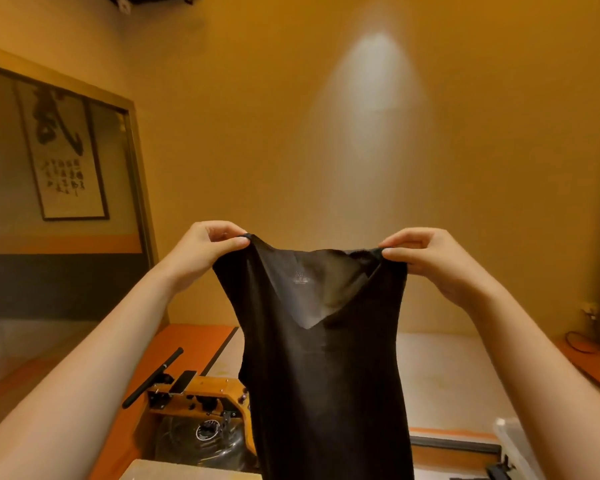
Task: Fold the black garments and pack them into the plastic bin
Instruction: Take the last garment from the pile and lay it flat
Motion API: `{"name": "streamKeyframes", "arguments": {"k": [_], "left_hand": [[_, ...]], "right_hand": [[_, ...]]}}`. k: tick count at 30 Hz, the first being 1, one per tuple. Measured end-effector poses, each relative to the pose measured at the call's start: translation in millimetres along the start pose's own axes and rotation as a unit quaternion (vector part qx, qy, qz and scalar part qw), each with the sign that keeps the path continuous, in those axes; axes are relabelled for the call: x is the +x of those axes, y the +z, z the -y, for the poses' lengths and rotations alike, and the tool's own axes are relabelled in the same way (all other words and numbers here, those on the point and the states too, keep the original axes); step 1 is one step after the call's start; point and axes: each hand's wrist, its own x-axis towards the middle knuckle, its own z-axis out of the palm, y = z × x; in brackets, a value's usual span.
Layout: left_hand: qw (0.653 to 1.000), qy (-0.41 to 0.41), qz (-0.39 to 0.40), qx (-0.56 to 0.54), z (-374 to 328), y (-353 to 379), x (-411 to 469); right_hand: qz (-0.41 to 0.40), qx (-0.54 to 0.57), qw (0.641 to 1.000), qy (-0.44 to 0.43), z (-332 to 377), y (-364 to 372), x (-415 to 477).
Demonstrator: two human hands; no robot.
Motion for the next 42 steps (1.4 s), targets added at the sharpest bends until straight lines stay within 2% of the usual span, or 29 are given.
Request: {"name": "streamKeyframes", "arguments": {"k": [3,8,13,18,23,27,30,37,42], "left_hand": [[1.000,-0.012,-0.003,0.012,-3.0,5.4,-11.0],[0.999,-0.022,0.024,0.026,-9.7,2.8,-28.2],[0.998,-0.028,0.048,0.014,-13.7,-4.7,-39.6],[0.991,-0.024,0.074,0.104,-8.4,-1.2,-50.8],[0.995,0.013,0.062,0.082,-10.7,-29.4,-66.1],[0.998,0.054,0.023,0.039,-15.3,-56.6,-76.8],[0.997,0.073,-0.004,0.015,-15.5,-70.1,-87.7],[0.996,0.084,0.021,-0.026,-21.6,-82.8,-105.5],[0.996,0.083,0.030,-0.003,-11.5,-83.7,-87.1]], "right_hand": [[0.030,-0.015,0.999,0.007,-5.1,4.2,-5.9],[-0.027,-0.025,0.999,0.015,-5.0,10.8,-16.1],[-0.005,-0.032,0.999,0.014,4.0,25.4,-30.3],[0.002,-0.077,0.996,-0.034,21.4,42.1,-42.3],[-0.084,-0.037,0.992,-0.081,39.2,68.3,-47.8],[-0.193,-0.017,0.973,-0.127,56.4,83.6,-57.3],[-0.241,-0.021,0.956,-0.165,64.4,94.4,-71.9],[-0.256,-0.066,0.932,-0.247,77.6,108.0,-94.0],[-0.257,-0.094,0.933,-0.235,71.0,105.7,-79.5]]}}
